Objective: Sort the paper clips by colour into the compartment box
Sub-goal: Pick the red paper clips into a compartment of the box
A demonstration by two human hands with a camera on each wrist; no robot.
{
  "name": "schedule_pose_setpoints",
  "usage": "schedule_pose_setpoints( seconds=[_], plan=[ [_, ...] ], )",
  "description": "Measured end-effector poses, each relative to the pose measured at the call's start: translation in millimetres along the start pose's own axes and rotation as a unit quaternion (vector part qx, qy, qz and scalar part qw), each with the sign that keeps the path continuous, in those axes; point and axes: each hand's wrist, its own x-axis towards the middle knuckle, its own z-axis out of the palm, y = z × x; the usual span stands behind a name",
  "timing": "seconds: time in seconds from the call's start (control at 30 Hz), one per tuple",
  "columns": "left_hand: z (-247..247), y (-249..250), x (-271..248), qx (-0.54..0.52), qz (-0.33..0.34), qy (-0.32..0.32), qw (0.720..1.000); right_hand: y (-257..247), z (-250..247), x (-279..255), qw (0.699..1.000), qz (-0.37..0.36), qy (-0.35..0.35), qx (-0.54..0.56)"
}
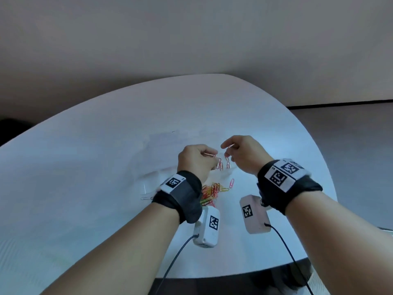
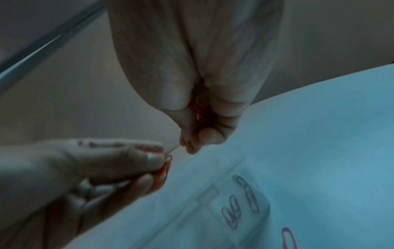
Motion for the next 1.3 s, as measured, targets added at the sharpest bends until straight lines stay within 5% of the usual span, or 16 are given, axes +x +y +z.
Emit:
schedule_pose_setpoints(
  seconds=[0.27,0.53,0.63,0.73,0.83,0.97,1.13,1.3],
  plan=[
    [15,11,26,0.063,0.02,0.041,0.997,14,16,1,0.999,0.044,0.007,0.027],
    [23,19,14,0.157,0.082,-0.07,0.982,10,-12,-37,0.989,0.008,0.138,0.056],
    [4,27,-1,0.147,0.128,-0.058,0.979,4,-13,-48,0.995,-0.009,0.091,0.027],
    [-23,27,-19,0.152,0.138,-0.048,0.978,-6,-7,-59,0.997,-0.035,-0.035,-0.056],
    [-52,12,-33,0.213,0.111,-0.063,0.969,-11,7,-71,0.974,-0.062,-0.132,-0.172],
    [-81,-19,-48,0.309,0.031,-0.087,0.947,4,37,-81,0.944,-0.056,-0.17,-0.276],
    [-106,-70,-58,0.404,-0.083,-0.066,0.909,30,73,-79,0.961,0.008,-0.081,-0.263],
    [-107,-89,-66,0.379,-0.085,-0.061,0.919,34,97,-78,0.976,-0.016,-0.011,-0.215]
  ],
)
